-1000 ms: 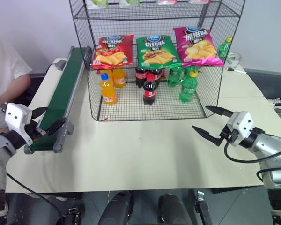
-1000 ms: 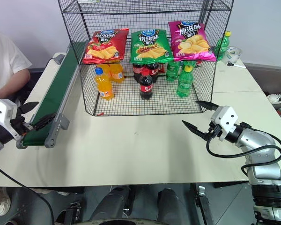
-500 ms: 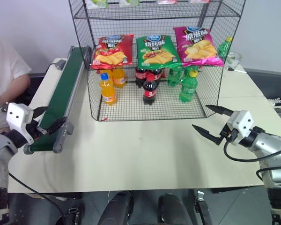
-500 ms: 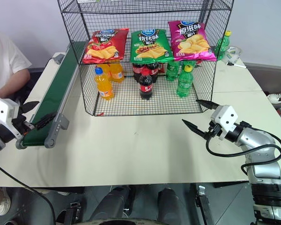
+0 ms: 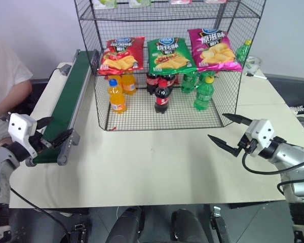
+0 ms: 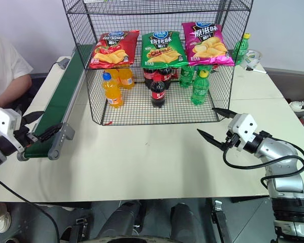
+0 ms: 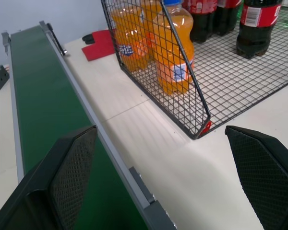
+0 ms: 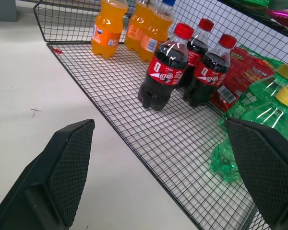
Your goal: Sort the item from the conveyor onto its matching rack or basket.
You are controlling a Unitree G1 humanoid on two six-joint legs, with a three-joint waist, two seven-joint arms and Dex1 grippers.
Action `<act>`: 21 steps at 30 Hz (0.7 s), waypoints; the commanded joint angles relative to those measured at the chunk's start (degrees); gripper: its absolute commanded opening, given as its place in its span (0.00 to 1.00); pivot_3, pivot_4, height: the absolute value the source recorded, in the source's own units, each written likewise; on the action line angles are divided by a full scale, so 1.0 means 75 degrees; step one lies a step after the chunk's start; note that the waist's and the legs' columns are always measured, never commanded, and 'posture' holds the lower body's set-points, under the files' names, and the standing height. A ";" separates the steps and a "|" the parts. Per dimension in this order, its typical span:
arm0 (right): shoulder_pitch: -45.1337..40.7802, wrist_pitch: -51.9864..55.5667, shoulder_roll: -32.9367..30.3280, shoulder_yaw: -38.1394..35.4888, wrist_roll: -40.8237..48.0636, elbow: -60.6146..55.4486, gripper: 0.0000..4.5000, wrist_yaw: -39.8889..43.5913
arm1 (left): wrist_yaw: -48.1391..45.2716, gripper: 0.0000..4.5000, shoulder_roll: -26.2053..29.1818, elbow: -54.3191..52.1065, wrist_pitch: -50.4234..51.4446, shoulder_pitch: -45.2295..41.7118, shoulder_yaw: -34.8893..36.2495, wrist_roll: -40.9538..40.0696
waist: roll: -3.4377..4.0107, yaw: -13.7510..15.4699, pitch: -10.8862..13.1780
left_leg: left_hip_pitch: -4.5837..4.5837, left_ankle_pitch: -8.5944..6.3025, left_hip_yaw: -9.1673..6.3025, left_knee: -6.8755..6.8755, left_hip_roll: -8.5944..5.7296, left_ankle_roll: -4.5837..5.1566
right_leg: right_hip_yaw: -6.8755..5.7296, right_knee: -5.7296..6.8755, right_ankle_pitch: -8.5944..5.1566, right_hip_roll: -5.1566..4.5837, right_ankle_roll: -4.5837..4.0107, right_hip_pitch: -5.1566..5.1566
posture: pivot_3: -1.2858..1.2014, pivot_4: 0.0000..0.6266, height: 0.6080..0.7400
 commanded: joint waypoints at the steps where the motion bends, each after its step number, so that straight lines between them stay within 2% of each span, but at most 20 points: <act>1: -0.0208 -0.0167 -0.0048 -0.0070 0.0024 0.0018 1.00 0.0026 | 0.0075 0.99 0.0026 -0.0122 -0.0136 -0.0042 0.0177 -0.0073 | 0.0000 0.0002 0.0000 | -0.0001 0.0000 0.0000 0.0000 0.0000 0.0000 | 0.0000 0.0000 0.0000 0.0000 0.0000 0.0000 | 0.52 0.24 1.00; 21: -0.0238 -0.0290 -0.0059 -0.0034 -0.0088 0.0099 1.00 0.0043 | 0.0072 0.99 -0.0012 -0.0122 -0.0124 0.0013 0.0153 -0.0103 | 0.0000 0.0005 0.0000 | -0.0008 0.0009 0.0000 -0.0017 0.0000 0.0013 | -0.0001 -0.0010 0.0001 0.0000 0.0001 -0.0004 | 0.52 0.24 1.00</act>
